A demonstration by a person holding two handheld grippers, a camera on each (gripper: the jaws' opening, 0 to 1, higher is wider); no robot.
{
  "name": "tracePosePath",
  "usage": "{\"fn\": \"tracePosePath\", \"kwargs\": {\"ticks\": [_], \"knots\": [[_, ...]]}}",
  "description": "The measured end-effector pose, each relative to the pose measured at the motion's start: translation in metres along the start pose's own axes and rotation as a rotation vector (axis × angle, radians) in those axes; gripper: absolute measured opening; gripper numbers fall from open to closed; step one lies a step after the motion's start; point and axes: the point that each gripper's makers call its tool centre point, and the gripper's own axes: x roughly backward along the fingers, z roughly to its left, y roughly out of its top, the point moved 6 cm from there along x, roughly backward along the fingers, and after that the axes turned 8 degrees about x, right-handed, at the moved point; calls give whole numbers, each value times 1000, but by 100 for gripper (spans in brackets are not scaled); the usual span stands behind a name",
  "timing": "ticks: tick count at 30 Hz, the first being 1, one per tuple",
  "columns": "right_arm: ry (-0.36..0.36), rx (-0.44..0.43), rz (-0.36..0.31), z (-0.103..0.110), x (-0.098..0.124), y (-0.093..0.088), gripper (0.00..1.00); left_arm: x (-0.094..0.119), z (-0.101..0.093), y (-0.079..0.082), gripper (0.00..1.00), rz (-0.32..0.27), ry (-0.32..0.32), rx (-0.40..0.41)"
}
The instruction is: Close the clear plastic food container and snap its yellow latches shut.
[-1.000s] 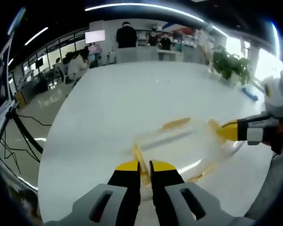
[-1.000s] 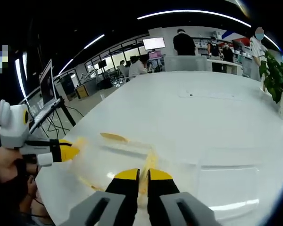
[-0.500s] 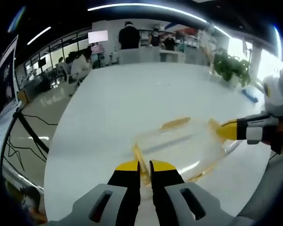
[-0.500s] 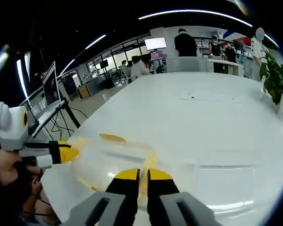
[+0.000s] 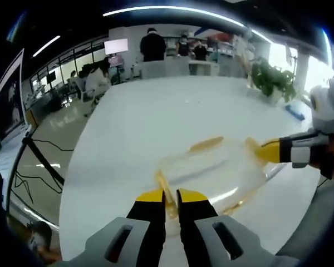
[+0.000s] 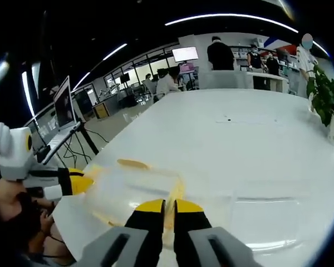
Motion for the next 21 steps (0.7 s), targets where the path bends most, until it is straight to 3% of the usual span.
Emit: {"fn": "tracePosePath", "kwargs": {"ticks": [9,21], "knots": [[-24,-11,-5,-12,6,4,1,-1,-12,2,5,8,-20,-26],[-85,18,-8,-37,21,0,1,-6,-45,10,6,-9,-69,-67]]}}
